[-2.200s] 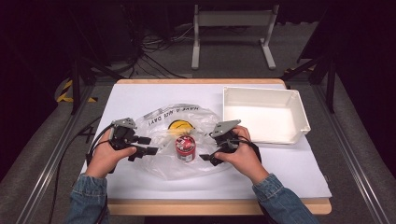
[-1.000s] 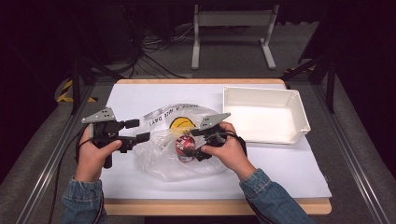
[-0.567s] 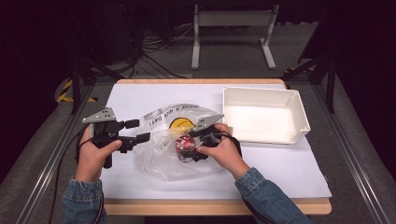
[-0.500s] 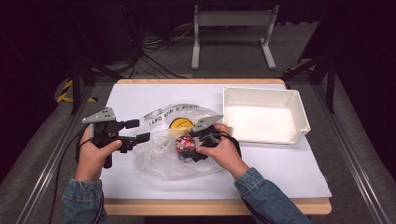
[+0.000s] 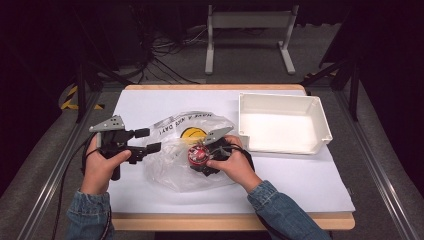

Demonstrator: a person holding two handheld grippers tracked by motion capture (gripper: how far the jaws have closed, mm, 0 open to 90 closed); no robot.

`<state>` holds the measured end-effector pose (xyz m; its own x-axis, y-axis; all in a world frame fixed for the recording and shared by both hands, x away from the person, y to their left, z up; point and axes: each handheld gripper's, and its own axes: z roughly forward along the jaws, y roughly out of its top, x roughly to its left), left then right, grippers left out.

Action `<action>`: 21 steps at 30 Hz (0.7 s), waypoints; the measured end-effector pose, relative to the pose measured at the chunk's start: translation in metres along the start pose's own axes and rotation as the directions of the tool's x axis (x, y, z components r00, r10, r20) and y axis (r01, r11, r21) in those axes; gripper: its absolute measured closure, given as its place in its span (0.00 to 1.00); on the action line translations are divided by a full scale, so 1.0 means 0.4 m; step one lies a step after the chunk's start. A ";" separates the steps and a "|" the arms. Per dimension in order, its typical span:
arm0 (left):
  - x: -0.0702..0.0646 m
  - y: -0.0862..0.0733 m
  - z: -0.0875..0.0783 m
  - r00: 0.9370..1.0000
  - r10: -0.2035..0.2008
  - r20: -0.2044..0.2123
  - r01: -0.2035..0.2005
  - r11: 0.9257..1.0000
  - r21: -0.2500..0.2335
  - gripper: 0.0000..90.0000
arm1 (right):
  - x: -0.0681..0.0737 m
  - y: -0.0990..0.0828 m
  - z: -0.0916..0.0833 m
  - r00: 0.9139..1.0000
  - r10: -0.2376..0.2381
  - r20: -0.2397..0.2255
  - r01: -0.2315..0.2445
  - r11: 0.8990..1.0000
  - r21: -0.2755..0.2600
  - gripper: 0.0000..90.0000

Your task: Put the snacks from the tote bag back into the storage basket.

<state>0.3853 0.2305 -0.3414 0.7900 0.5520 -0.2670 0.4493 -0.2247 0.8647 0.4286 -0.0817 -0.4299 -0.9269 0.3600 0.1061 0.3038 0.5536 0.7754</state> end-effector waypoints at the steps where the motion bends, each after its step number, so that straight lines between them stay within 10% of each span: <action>1: 0.000 0.000 0.001 1.000 0.001 -0.002 -0.001 1.000 -0.002 0.23 | 0.001 -0.001 0.001 1.000 -0.004 -0.001 0.004 1.000 -0.002 0.17; 21: 0.006 -0.003 0.000 1.000 0.001 -0.007 -0.001 1.000 0.002 0.22 | 0.011 0.011 -0.007 0.998 -0.058 0.025 0.058 0.998 0.031 0.24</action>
<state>0.3866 0.2321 -0.3429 0.7875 0.5571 -0.2635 0.4495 -0.2268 0.8640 0.4252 -0.0798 -0.4244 -0.9372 0.3458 0.0450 0.2567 0.5967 0.7603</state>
